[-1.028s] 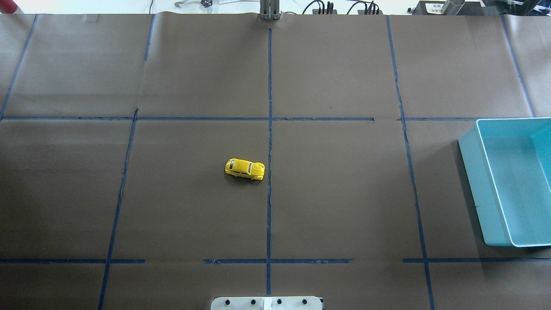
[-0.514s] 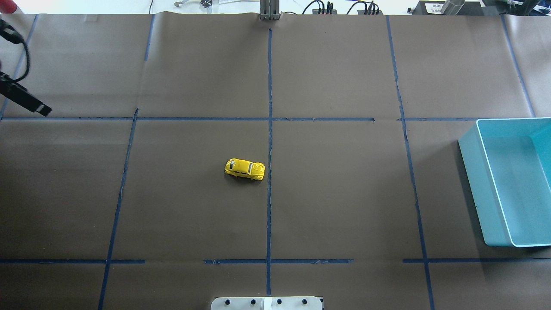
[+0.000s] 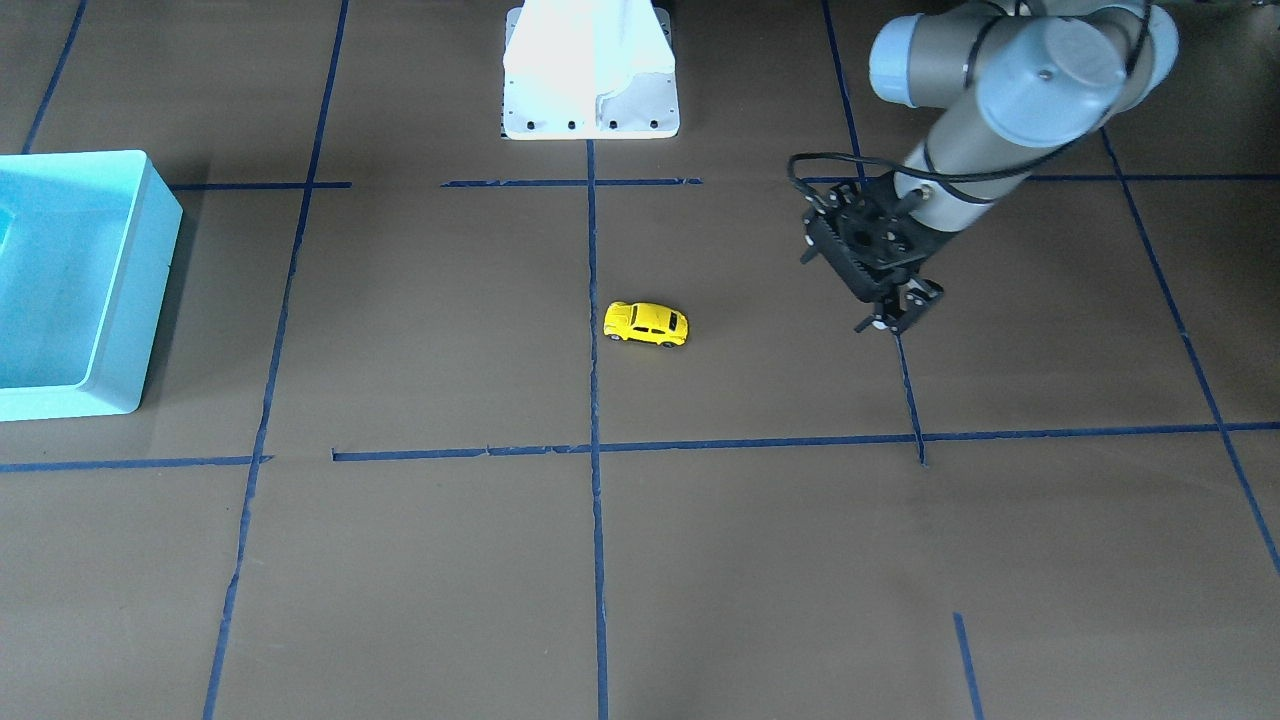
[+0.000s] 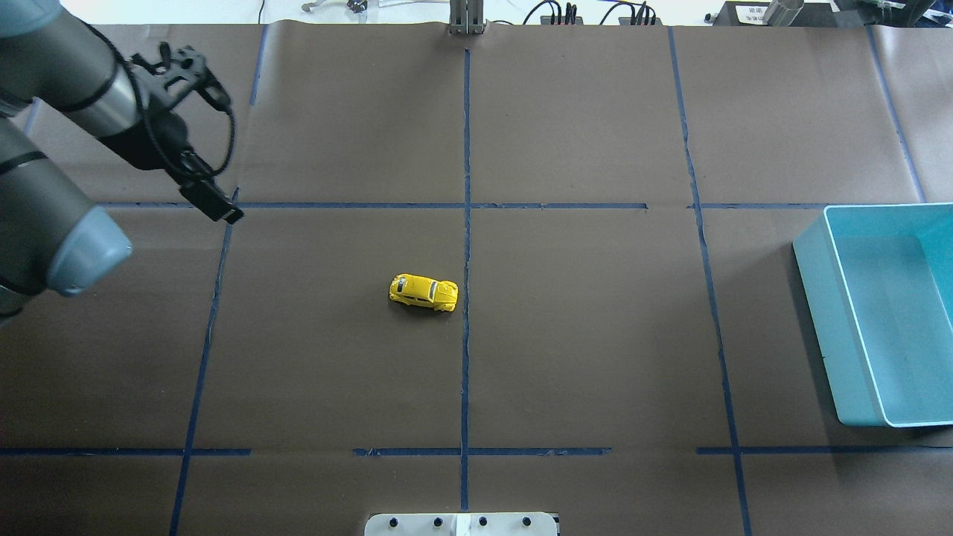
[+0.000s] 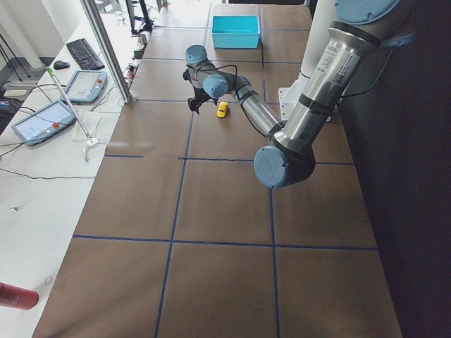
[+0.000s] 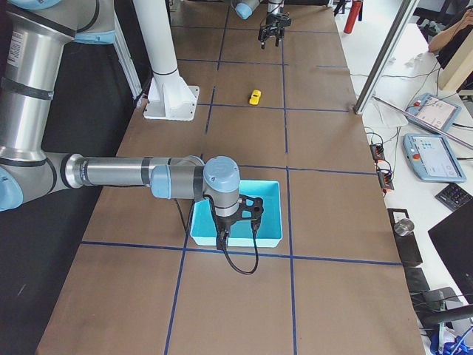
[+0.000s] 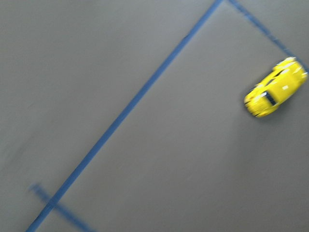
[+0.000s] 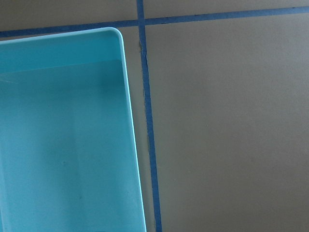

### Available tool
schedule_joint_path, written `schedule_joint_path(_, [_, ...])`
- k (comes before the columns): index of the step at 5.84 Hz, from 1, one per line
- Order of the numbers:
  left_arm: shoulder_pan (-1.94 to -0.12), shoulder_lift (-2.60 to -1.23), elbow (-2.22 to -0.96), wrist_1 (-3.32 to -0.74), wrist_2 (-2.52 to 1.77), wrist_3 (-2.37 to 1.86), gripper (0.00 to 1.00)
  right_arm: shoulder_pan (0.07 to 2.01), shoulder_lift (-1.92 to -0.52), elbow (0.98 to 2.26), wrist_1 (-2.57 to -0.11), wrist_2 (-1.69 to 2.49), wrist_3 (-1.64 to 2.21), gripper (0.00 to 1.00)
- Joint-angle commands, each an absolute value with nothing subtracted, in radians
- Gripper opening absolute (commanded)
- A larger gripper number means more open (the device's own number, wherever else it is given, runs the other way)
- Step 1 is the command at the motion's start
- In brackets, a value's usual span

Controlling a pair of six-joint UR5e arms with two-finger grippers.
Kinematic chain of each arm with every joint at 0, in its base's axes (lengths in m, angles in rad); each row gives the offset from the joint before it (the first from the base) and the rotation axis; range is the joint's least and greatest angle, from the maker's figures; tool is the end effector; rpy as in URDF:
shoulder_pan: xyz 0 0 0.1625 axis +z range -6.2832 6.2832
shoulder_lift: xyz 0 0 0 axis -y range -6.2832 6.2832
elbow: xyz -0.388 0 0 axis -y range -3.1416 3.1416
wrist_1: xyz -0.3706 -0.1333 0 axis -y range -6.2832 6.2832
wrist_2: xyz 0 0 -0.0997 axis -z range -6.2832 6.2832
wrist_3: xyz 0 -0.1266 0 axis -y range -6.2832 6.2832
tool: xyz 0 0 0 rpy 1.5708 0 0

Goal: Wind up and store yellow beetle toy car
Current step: 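Reach the left gripper down over the yellow beetle toy car, then close the left gripper on the car and press it onto the table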

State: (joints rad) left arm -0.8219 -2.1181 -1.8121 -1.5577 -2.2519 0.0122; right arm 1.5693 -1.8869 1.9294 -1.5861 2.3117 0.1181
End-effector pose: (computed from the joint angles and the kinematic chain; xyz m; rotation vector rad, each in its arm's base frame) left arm 0.3714 -0.4783 0.2314 0.4809 0.9063 0.9597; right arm 0.0473 -0.3519 0.6062 -0.0184 -0.7414 0.1011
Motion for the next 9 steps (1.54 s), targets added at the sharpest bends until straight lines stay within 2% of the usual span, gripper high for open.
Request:
schedule_joint_path(1, [-0.662,-2.285,-1.825,-1.354,-2.183,0.012,1.0,1.569,-1.89,1.928,-1.586,2.312,0.118,1.0])
schedule_joint_path(3, [-0.585,-2.368,-1.803,-1.266,-2.138,0.024,1.0,1.569,-1.888,1.928,-1.586,2.312,0.118,1.0])
schedule_joint_path(6, [-0.536,-2.518,-1.617,-1.234,-1.958,0.518,1.0,1.569,-1.888,1.933,-1.586,2.313,0.118,1.0])
schedule_joint_path(9, [-0.446,-2.576,-1.474,-1.226,-1.749,0.522,1.0,1.569,-1.893,1.931,-1.588,2.313,0.118,1.0])
